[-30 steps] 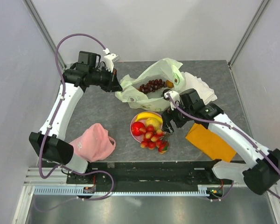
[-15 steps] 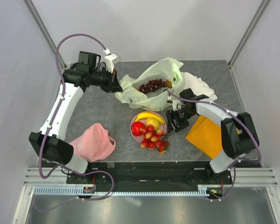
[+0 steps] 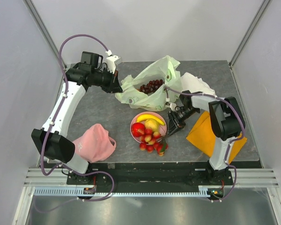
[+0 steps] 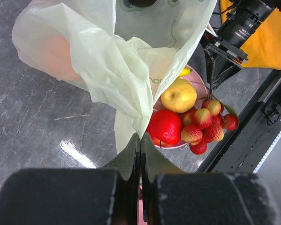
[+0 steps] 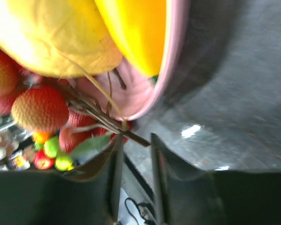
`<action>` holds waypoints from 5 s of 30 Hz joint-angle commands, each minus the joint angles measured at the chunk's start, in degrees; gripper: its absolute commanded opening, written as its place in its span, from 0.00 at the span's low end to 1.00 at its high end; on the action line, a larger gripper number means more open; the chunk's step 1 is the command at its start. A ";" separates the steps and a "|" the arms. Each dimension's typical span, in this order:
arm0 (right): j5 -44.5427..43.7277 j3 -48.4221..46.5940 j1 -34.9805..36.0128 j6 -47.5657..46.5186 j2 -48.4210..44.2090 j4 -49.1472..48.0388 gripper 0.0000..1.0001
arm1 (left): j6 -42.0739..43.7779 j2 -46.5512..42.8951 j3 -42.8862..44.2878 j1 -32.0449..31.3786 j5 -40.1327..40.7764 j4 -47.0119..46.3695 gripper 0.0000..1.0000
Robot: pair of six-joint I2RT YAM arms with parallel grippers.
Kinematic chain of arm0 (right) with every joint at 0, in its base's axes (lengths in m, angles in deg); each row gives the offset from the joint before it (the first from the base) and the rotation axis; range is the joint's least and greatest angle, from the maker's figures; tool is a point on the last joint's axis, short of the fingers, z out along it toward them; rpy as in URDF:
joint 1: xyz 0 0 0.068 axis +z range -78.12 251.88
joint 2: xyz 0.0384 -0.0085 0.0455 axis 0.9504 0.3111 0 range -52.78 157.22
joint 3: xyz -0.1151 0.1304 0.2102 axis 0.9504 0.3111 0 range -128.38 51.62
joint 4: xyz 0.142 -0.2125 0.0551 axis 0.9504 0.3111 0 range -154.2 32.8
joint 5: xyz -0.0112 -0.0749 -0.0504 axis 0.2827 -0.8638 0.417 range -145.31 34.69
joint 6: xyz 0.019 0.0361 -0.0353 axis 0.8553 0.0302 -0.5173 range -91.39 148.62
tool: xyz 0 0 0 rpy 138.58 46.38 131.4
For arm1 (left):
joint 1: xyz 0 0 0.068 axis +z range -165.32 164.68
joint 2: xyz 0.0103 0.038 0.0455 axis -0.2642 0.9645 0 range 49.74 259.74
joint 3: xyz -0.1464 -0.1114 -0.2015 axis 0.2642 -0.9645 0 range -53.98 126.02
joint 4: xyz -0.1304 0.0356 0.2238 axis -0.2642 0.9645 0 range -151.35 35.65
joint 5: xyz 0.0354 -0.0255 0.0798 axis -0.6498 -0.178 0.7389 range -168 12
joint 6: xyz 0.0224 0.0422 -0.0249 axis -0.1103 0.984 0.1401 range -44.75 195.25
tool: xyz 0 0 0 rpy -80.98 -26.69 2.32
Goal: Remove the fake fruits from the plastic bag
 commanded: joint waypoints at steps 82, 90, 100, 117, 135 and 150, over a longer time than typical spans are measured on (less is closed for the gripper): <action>-1.30 -35.45 22.41 -41.30 -12.48 27.74 0.01 | 4.99 -2.63 -0.91 0.27 2.20 0.02 0.02; -4.90 -26.59 22.86 -40.86 -11.51 20.98 0.02 | 5.08 -2.46 -0.91 0.27 2.38 0.10 0.02; -5.35 -20.07 22.77 -38.49 -10.46 11.48 0.02 | 5.17 -1.14 -0.21 0.27 2.56 0.10 0.01; -1.74 -26.76 22.68 -33.04 -11.07 11.57 0.01 | 4.73 1.76 2.17 0.27 1.59 0.19 0.02; 6.26 -24.21 12.50 -10.01 -7.56 -4.16 0.01 | 4.73 0.97 0.50 0.27 1.33 0.63 0.02; 5.55 -10.32 9.76 -2.98 -7.03 -17.08 0.01 | 4.90 1.06 -0.29 0.27 1.77 0.89 0.02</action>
